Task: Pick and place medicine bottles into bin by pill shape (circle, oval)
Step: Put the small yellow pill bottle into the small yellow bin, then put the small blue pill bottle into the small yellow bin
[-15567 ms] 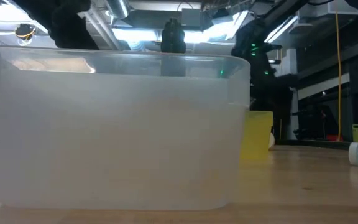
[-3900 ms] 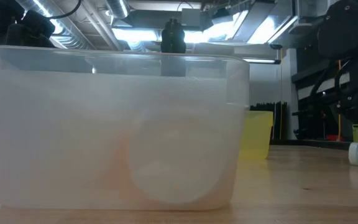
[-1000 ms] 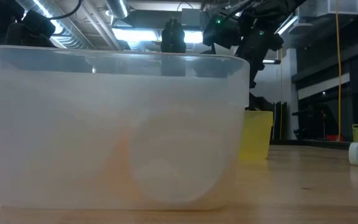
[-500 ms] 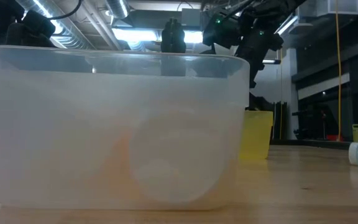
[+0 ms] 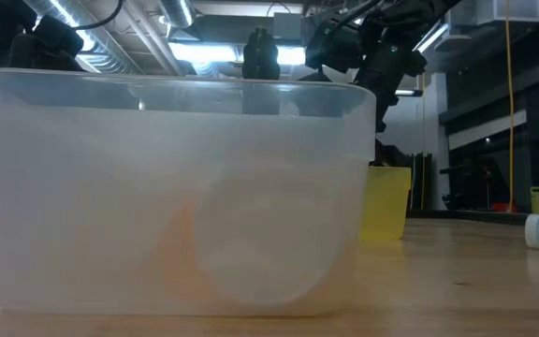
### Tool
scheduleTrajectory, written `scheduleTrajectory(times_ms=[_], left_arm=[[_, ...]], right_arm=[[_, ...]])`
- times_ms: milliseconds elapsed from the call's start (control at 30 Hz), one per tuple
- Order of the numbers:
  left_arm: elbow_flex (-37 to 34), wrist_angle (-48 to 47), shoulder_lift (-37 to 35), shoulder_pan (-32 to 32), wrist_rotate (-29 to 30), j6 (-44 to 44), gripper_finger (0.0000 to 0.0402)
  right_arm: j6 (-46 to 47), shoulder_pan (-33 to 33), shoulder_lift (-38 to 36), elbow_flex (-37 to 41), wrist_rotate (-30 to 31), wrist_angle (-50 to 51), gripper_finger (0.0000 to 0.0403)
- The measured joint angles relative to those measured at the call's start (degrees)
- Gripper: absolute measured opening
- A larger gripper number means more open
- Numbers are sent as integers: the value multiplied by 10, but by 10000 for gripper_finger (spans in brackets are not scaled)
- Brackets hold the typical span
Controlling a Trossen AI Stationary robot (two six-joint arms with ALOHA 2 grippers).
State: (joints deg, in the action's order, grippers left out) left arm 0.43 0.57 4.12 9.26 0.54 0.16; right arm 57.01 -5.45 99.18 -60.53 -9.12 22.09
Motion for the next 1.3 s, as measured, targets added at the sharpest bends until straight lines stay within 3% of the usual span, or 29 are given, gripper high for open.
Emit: scheduleTrajectory(times_ms=[567,800,1100,1300], left_arm=[[0,0,0,0,0,0,212],[0,0,0,0,0,0,212],[0,0,0,0,0,0,212],[0,0,0,0,0,0,212]], right_arm=[[-2,0,0,0,3,0,130],[30,0,-4,-4,-58,3,130],[-82,11,-62,-50,-60,7,130],[-109,41,-94,-68,-115,4,130]])
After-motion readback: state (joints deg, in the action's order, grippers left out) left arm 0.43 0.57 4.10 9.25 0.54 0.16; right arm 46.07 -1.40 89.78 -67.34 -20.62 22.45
